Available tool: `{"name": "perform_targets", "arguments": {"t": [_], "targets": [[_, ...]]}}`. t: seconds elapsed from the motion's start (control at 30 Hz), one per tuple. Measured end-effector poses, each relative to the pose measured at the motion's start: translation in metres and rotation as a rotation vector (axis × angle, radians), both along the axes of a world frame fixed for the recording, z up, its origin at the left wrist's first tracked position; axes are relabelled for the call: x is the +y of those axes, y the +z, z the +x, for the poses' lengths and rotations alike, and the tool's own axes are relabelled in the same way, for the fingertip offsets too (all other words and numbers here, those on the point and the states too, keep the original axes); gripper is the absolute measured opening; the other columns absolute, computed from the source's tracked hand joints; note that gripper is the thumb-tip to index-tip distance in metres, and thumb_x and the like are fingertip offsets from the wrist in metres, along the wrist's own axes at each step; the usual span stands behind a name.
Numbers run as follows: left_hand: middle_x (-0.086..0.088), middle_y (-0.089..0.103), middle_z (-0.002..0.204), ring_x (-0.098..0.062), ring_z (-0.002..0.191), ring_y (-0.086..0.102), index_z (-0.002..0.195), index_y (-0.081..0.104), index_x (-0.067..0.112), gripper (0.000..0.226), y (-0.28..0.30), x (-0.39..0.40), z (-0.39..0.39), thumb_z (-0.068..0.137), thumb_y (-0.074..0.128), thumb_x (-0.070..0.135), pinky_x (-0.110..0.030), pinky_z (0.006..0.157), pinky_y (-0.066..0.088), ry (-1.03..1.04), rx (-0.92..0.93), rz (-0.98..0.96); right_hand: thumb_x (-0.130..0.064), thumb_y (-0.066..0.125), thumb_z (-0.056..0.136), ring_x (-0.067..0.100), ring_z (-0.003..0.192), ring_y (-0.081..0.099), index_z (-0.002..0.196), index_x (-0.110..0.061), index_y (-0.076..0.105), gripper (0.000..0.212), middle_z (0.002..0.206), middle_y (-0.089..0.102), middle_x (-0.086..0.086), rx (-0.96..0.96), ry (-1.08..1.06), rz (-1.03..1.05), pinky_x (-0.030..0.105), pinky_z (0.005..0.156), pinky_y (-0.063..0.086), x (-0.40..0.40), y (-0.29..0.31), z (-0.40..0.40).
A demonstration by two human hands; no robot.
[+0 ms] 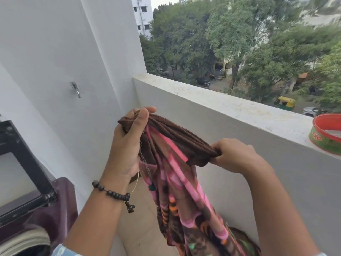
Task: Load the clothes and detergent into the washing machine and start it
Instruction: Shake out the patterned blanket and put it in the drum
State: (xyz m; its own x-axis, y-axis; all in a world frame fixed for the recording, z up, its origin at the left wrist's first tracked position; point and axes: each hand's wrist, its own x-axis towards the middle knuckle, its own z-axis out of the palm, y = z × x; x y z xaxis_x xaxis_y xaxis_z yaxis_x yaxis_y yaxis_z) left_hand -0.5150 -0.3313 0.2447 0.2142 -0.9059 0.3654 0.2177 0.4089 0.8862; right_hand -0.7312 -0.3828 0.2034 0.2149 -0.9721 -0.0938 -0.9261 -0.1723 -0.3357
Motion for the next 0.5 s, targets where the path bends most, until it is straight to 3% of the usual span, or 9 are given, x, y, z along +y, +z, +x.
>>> {"name": "perform_targets", "arguments": {"t": [0.07, 0.13, 0.27, 0.37, 0.47, 0.5], "targets": [[0.009, 0.069, 0.069, -0.005, 0.067, 0.066, 0.08, 0.064, 0.013, 0.014, 0.004, 0.0, 0.007, 0.077, 0.068, 0.026, -0.02, 0.064, 0.054, 0.125, -0.045, -0.008, -0.022, 0.054, 0.087, 0.017, 0.084, 0.06, 0.084, -0.034, 0.067, 0.018, 0.079, 0.066, -0.012, -0.103, -0.036, -0.113, 0.04, 0.084, 0.045, -0.003, 0.003, -0.011], [0.01, 0.069, 0.066, -0.005, 0.066, 0.066, 0.075, 0.063, 0.015, 0.014, 0.005, -0.002, 0.02, 0.072, 0.072, 0.025, -0.021, 0.063, 0.054, 0.196, -0.046, -0.001, -0.015, 0.053, 0.085, 0.02, 0.077, 0.062, 0.079, -0.026, 0.066, 0.019, 0.072, 0.067, -0.007, -0.365, -0.094, -0.354, 0.04, 0.075, 0.05, -0.006, 0.004, -0.02], [0.007, 0.069, 0.067, -0.007, 0.066, 0.067, 0.079, 0.062, 0.014, 0.009, 0.001, -0.004, 0.021, 0.086, 0.066, 0.011, -0.022, 0.062, 0.055, 0.182, 0.009, 0.031, -0.015, 0.055, 0.089, 0.023, 0.064, 0.054, 0.092, -0.017, 0.067, 0.012, 0.067, 0.061, -0.001, -0.715, -0.256, -0.767, 0.034, 0.061, 0.04, -0.007, 0.008, -0.02], [0.005, 0.068, 0.065, -0.009, 0.063, 0.066, 0.077, 0.061, 0.015, 0.018, 0.002, -0.004, 0.019, 0.091, 0.059, 0.005, -0.023, 0.061, 0.054, 0.194, 0.163, 0.037, -0.03, 0.056, 0.093, 0.029, 0.058, 0.051, 0.086, -0.016, 0.061, 0.017, 0.059, 0.058, 0.008, -0.771, -0.289, -0.715, 0.038, 0.058, 0.039, -0.014, 0.003, -0.021], [0.002, 0.07, 0.071, -0.011, 0.066, 0.068, 0.08, 0.064, 0.015, 0.003, 0.003, -0.004, 0.019, 0.081, 0.066, 0.017, -0.025, 0.063, 0.056, 0.127, 0.233, 0.064, -0.043, 0.053, 0.09, 0.034, 0.063, 0.054, 0.078, -0.008, 0.059, 0.037, 0.064, 0.06, 0.015, -0.838, -0.217, -0.596, 0.045, 0.06, 0.045, -0.02, -0.004, -0.027], [0.001, 0.071, 0.073, -0.012, 0.067, 0.069, 0.083, 0.065, 0.013, 0.009, 0.002, -0.004, 0.017, 0.078, 0.069, 0.02, -0.026, 0.063, 0.057, 0.101, 0.228, 0.07, -0.046, 0.052, 0.088, 0.035, 0.065, 0.056, 0.081, -0.009, 0.061, 0.04, 0.067, 0.063, 0.015, -0.912, -0.17, -0.546, 0.048, 0.062, 0.047, -0.019, -0.002, -0.025]]}}
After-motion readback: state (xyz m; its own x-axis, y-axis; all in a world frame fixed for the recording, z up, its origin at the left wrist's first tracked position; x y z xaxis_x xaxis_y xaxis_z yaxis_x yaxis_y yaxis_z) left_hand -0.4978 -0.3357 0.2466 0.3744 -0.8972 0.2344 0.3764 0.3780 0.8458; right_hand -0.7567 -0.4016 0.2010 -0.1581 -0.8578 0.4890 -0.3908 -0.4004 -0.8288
